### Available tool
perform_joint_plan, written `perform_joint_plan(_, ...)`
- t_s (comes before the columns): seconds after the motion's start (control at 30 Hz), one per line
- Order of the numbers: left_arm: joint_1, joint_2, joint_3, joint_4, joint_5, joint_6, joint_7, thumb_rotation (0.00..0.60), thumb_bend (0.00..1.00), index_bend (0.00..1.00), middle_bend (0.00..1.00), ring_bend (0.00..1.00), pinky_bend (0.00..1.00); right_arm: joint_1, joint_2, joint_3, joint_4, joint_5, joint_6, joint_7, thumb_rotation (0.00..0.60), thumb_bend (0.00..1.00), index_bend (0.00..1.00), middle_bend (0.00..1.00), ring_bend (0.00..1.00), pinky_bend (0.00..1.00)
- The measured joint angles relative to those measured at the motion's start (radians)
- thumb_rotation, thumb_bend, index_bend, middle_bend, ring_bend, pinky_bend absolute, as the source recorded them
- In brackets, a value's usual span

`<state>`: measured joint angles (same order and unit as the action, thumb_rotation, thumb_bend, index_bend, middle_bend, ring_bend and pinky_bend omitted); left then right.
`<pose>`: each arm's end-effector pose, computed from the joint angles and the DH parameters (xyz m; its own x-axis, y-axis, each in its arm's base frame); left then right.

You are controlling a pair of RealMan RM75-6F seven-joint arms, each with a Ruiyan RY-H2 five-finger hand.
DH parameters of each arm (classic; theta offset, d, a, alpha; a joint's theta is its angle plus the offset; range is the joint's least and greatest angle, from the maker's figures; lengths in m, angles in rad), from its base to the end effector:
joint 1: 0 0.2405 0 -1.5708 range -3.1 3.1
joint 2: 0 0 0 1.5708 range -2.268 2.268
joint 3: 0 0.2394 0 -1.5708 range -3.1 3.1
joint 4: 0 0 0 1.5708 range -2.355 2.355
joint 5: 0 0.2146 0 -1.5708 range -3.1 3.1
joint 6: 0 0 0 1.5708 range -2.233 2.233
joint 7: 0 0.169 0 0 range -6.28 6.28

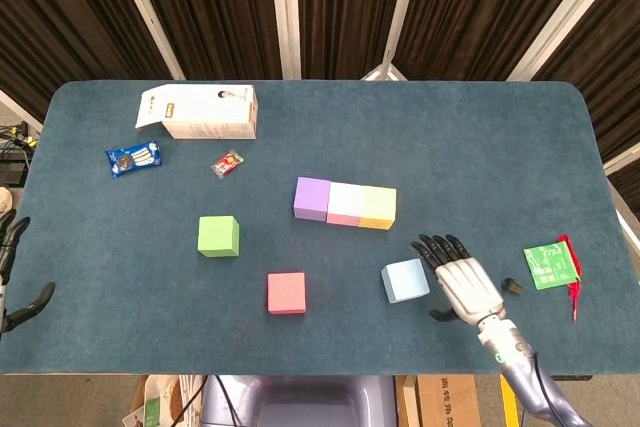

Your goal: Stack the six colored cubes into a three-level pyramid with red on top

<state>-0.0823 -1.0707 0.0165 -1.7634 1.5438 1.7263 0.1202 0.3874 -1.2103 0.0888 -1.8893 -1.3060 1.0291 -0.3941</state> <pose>-0.2583 0.1857 0.1747 0.4037 -0.1679 0.8993 0.9099 -0.0283 -0.4138 -0.1872 -0.2553 0.0378 0.4564 -0.3368 0.8235 -0.8806 -0.3033 0.3640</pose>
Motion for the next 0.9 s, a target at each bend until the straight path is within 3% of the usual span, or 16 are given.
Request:
perform_joint_plan(0.47,0.005,-0.034,-0.026,-0.002,-0.017,-0.053,0.062,0.6,0.33,0.06,0.0,0.0,0.0,0.112,-0.099,0.038,0.007,0.172,-0.049,-0.122,0.6,0.13,0.15,0.22,0.04,0.0)
perform_joint_plan(0.9,0.014,-0.041,-0.047,-0.01,-0.036,-0.075,0.071,0.6,0.33,0.07,0.0,0.0,0.0,0.152,-0.122,0.031,0.042,0.222,-0.036,-0.129,0.6,0.15,0.26,0.26,0.08,0.0)
